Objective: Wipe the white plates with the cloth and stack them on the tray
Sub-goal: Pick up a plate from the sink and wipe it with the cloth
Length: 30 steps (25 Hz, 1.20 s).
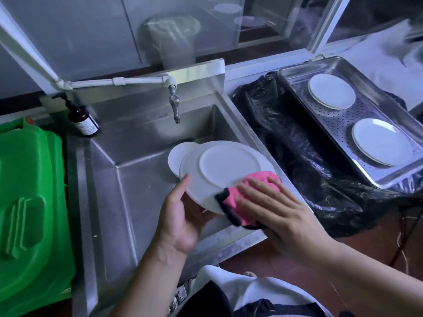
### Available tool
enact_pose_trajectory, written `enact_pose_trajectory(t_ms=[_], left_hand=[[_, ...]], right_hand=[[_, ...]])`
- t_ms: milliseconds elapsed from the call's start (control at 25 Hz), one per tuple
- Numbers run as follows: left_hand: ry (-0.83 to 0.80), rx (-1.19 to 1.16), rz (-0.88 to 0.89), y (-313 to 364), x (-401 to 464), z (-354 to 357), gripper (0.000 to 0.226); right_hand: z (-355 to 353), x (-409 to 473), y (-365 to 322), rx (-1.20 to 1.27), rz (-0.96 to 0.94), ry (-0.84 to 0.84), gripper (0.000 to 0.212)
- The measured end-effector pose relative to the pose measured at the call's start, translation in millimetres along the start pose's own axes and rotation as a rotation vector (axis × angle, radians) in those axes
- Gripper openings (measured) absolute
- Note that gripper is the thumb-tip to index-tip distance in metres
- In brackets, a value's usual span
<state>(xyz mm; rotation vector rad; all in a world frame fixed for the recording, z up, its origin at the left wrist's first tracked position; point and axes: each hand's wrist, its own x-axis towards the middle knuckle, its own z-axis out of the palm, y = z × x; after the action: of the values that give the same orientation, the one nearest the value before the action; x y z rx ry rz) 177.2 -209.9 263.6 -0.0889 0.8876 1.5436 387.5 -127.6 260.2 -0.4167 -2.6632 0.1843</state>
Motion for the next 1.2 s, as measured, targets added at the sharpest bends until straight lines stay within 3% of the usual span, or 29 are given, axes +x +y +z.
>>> enact_pose_trajectory(t_ms=[160, 280, 440, 520, 600, 720, 800, 920, 1000, 1200], left_hand=[[0.051, -0.018, -0.056, 4, 6, 1, 0.034], [0.087, -0.091, -0.182, 5, 10, 2, 0.040], [0.153, -0.251, -0.309, 5, 19, -2, 0.041], [0.141, -0.151, -0.308, 4, 21, -6, 0.030], [0.125, 0.062, -0.223, 3, 21, -17, 0.022], [0.224, 0.401, 0.225, 14, 21, -45, 0.016], [0.173, 0.585, 0.387, 25, 15, -62, 0.028], [-0.216, 0.534, 0.176, 32, 2, -72, 0.066], [-0.394, 0.485, 0.087, 32, -2, -69, 0.077], [-0.339, 0.428, 0.156, 27, -9, -69, 0.079]], right_hand=[[3, -3, -1, -0.081, 0.152, 0.141, 0.055], [1, 10, 0, -0.149, 0.155, 0.194, 0.046], [-6, 31, 8, -0.059, 0.154, 0.110, 0.039], [2, 32, 15, 0.005, 0.380, 0.099, 0.026], [14, 28, 26, 0.216, 0.804, 0.137, 0.007], [26, 16, 25, 0.927, 1.395, 0.363, 0.011], [31, 9, 12, 1.262, 1.607, 0.393, 0.019], [41, 8, -5, 1.538, 1.684, 0.326, 0.025], [44, 12, -9, 1.604, 1.693, 0.296, 0.027], [39, 25, -14, 1.546, 1.626, 0.136, 0.033]])
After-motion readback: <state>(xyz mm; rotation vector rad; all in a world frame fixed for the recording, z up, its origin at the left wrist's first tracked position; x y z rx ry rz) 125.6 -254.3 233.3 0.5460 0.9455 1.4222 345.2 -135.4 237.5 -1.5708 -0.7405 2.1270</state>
